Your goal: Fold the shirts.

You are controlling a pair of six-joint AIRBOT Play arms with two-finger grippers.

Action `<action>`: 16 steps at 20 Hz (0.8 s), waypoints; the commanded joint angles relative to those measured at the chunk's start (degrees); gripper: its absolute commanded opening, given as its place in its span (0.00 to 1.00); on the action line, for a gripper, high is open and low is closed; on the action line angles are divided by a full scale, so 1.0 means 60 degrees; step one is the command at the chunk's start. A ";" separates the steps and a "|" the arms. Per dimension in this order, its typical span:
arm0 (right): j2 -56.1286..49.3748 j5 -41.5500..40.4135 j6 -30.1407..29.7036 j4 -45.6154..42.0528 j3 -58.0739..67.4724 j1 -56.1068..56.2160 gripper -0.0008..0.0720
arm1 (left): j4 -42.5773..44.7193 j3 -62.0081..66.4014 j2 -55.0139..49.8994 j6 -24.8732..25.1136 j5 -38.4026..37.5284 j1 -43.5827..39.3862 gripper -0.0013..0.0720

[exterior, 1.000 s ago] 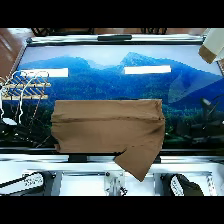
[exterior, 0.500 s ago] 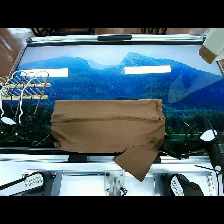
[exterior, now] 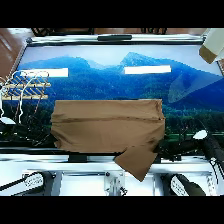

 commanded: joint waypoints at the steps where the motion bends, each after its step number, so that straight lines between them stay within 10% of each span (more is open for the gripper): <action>1: -0.0346 -0.0634 -0.0117 0.0379 -0.0226 0.0007 0.69 | -0.0015 0.0011 0.0007 -0.0004 -0.0004 -0.0007 0.07; 5: -0.0346 -0.0794 -0.0120 0.0503 -0.0226 0.0007 0.52 | -0.0015 0.0011 0.0007 0.0000 0.0000 -0.0007 0.07; 7: -0.0342 -0.0452 -0.0674 0.0678 -0.0222 0.0004 0.13 | -0.0026 0.0018 0.0007 0.0069 0.0004 -0.0007 0.07; 10: 0.0135 -0.0142 -0.2554 0.1785 0.0175 0.0004 0.09 | -0.0772 0.0321 0.0073 0.0576 -0.0492 -0.0007 0.07; 16: 0.0423 -0.1016 -0.1184 0.0761 0.3741 0.0004 0.09 | -0.0976 0.3370 0.0193 -0.0379 -0.0055 -0.0076 0.07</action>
